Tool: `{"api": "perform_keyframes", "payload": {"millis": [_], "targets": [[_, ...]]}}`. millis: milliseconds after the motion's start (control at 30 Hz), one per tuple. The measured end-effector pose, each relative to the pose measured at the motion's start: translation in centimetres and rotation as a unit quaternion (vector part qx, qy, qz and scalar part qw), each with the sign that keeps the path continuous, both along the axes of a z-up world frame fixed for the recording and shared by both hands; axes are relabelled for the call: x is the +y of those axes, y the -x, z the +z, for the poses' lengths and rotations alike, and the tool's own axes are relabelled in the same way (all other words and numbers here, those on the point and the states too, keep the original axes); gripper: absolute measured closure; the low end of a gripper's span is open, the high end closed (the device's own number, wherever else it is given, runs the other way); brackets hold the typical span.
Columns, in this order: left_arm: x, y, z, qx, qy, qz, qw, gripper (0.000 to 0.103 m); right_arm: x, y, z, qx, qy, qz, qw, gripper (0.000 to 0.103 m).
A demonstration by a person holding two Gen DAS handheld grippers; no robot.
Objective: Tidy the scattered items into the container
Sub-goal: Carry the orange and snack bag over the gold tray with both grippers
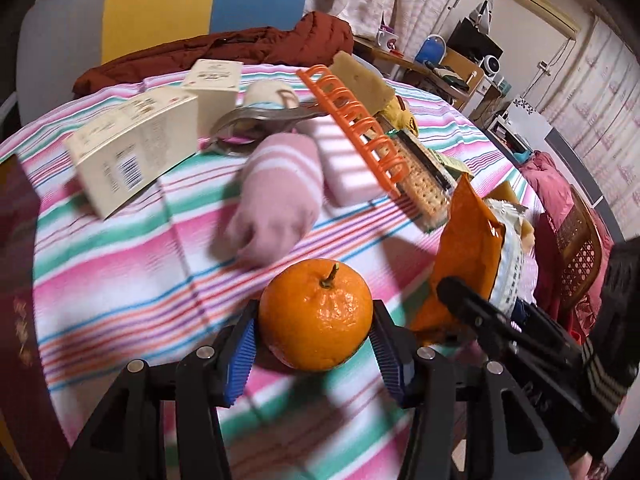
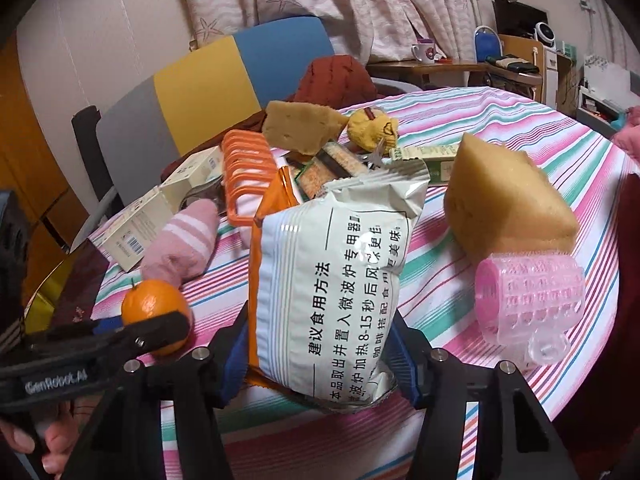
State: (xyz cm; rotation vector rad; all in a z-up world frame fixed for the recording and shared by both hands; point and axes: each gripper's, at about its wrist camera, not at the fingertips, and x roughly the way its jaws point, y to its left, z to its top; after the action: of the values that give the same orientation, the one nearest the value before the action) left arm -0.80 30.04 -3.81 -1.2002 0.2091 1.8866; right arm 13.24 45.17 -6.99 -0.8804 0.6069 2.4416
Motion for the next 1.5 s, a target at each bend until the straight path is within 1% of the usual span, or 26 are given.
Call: {"api": "perform_keyframes", "payload": {"millis": [233, 367, 533, 667, 833, 967, 1067, 1167, 1400, 1500], "targets": [[-3.9, -0.4, -0.2, -0.014, -0.009, 0.031, 0.9994, 0.049, -2.4, -0.3, 0.2, -0.008, 0.009, 0.029, 1.0, 0.042], [-5.7, -1.0, -0.5, -0.016, -0.007, 0.041, 0.999, 0.05, -3.7, -0.2, 0.3, -0.014, 0.017, 0.045, 0.999, 0.042], [-6.9, -2.3, 0.0, -0.002, -0.007, 0.032, 0.9994, 0.05, -5.7, 0.3, 0.6, -0.021, 0.025, 0.073, 0.997, 0.043], [-8.1, -2.9, 0.5, -0.009, -0.02, 0.03, 0.9993, 0.05, -7.4, 0.7, 1.2, -0.021, 0.027, 0.098, 0.995, 0.043], [-10.0, -3.1, 2.3, -0.018, -0.055, 0.038, 0.9976, 0.05, -8.9, 1.3, 3.3, -0.009, 0.027, 0.12, 0.992, 0.043], [-12.4, -2.8, 4.5, 0.0, -0.075, 0.056, 0.9956, 0.05, -10.9, 2.6, 5.5, 0.003, 0.018, 0.149, 0.989, 0.043], [-14.9, -1.4, 5.7, -0.001, -0.094, 0.082, 0.9922, 0.05, -12.8, 4.2, 7.2, 0.01, 0.003, 0.18, 0.984, 0.043], [-17.3, 0.1, 6.3, -0.001, -0.098, 0.11, 0.989, 0.05, -15.1, 6.4, 8.4, 0.014, 0.0, 0.215, 0.976, 0.043], [-23.5, 3.8, 6.6, 0.013, -0.084, 0.169, 0.982, 0.05, -21.1, 12.1, 9.0, 0.003, 0.002, 0.29, 0.957, 0.043], [-25.7, 5.9, 6.0, 0.015, -0.066, 0.193, 0.9788, 0.05, -23.4, 14.9, 8.4, -0.018, 0.019, 0.316, 0.948, 0.043]]}}
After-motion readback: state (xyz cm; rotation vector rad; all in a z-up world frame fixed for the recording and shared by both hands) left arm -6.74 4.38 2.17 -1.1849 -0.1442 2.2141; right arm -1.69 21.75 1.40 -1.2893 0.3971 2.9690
